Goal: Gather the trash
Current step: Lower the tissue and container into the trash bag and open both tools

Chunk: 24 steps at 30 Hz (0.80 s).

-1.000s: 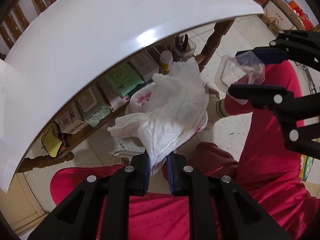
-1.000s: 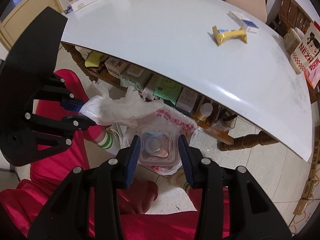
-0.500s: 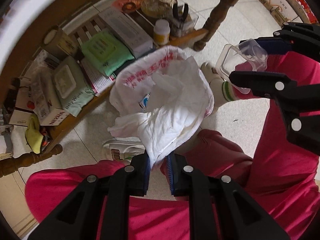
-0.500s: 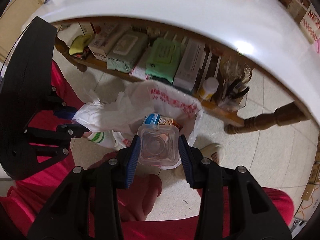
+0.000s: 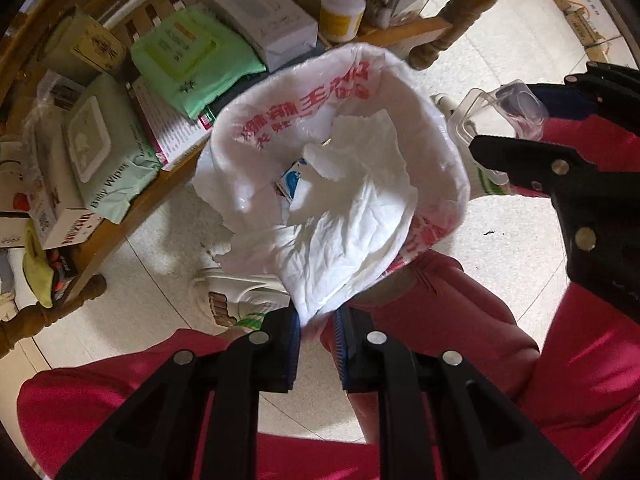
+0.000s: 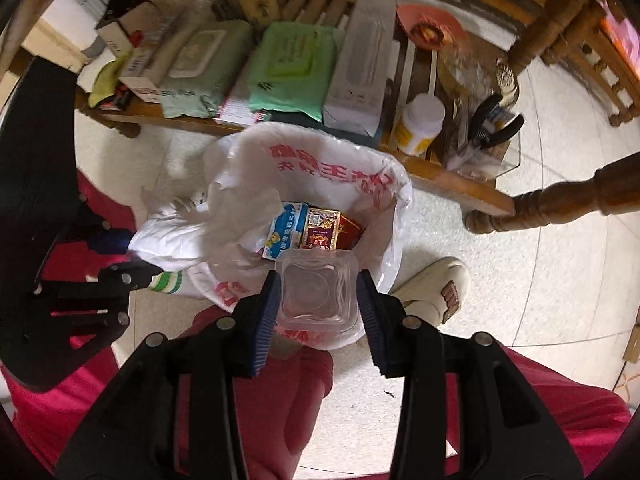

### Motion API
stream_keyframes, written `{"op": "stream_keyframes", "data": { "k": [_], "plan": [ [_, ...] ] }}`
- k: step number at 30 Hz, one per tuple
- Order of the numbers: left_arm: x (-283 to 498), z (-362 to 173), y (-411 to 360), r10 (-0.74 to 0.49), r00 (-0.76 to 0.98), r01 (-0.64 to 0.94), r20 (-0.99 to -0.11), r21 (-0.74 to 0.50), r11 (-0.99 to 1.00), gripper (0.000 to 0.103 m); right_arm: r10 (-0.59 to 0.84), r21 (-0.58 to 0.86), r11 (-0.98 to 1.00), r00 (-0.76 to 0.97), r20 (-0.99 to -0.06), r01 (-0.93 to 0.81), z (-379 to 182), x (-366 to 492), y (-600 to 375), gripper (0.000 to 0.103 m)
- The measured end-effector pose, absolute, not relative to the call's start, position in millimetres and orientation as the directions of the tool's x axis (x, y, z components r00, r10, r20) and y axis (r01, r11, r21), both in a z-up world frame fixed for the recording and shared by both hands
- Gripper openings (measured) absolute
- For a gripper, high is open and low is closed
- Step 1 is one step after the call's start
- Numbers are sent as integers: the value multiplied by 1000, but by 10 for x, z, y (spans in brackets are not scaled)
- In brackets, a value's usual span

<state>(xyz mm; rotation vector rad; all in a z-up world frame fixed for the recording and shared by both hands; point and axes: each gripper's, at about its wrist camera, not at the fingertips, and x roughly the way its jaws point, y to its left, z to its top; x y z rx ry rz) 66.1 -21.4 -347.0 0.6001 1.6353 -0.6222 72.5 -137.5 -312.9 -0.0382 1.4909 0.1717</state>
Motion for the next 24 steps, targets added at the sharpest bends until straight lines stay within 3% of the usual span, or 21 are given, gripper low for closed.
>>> {"op": "stream_keyframes", "data": {
  "k": [24],
  "plan": [
    [985,-4310,-314,53,-301,592,-952,-143,793,15,111,116,992,-101,-989,-48,-4138,1002,-1431,39]
  ]
}}
